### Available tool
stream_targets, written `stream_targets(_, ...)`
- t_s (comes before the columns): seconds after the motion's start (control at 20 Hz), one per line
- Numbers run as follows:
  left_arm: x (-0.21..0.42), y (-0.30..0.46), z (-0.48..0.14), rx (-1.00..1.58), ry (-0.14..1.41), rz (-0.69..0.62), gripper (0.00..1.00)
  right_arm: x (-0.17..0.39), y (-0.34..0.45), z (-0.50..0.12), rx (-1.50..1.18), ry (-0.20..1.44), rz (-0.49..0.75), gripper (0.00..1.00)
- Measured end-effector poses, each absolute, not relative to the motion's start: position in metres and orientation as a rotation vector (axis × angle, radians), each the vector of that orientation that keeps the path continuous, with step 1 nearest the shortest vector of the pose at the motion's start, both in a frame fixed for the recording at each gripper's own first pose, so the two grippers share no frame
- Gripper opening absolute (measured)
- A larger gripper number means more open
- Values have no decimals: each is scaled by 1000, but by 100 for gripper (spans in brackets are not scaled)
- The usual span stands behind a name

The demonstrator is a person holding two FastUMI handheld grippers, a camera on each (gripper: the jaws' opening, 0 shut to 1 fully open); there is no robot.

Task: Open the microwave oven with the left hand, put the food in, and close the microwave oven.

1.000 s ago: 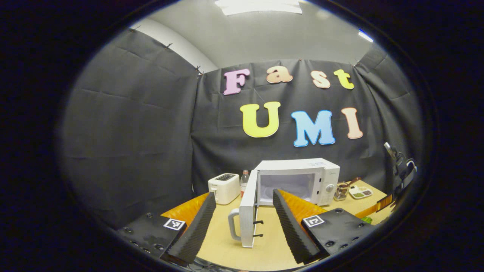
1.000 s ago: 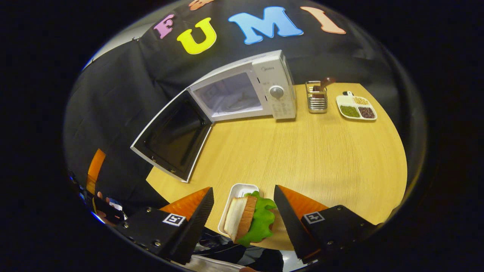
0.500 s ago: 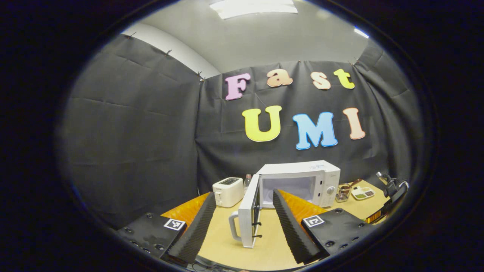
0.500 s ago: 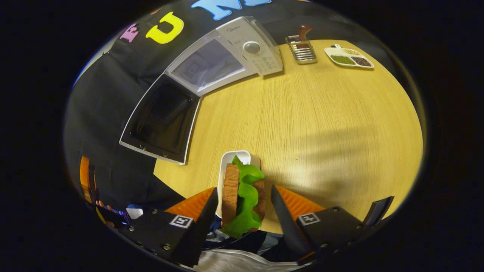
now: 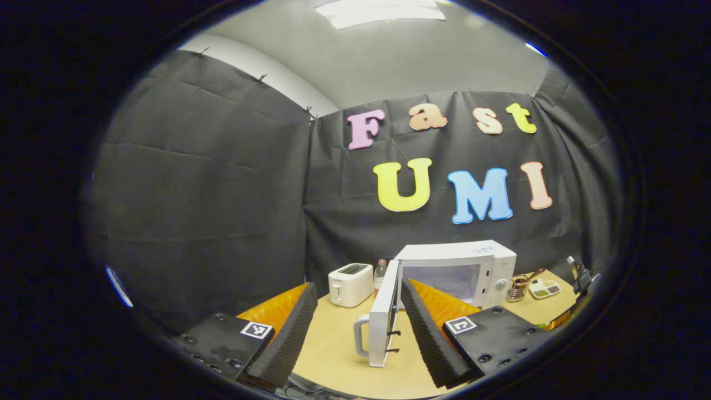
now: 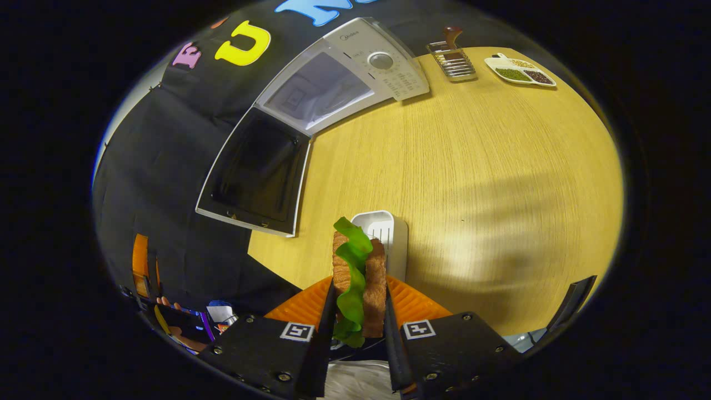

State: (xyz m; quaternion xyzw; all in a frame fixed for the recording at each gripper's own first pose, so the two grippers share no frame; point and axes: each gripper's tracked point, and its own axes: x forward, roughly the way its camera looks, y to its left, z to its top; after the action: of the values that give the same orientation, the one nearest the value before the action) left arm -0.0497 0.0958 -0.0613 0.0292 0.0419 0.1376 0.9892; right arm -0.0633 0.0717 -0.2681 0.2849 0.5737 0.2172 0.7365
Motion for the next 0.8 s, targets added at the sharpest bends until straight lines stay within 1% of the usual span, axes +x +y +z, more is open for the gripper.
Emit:
stream_targets(0.05,-46,100,-62,56,82,274,93,-61,75,-260,623,1238,488,43)
stream_targets(0.2,-28,116,-65,48,85,262,97,-44,90,-237,665,1168,491,44)
stream_targets(0.25,-21,121,-66,39,85,252,93,-38,97,-230,686,1142,487,44)
stream_targets(0.3,-14,125,-64,32,75,240,97,-28,103,-224,699,1112,485,43)
stream_targets(0.35,-5,129,-63,28,65,229,94,-18,107,-220,707,1077,475,43)
stream_targets(0.4,3,134,-63,25,69,219,100,-6,111,-217,719,1050,451,44)
stream_targets(0.45,10,139,-66,23,72,208,99,4,117,-215,740,1024,430,40)
stream_targets(0.5,16,144,-64,24,66,196,97,15,125,-210,763,996,420,43)
stream_targets(0.55,24,150,-64,26,63,187,100,25,133,-206,784,968,408,43)
stream_targets(0.7,43,166,-64,18,68,159,100,56,154,-199,818,893,376,43)
stream_targets(0.8,57,178,-68,11,71,143,100,74,166,-203,825,876,346,43)
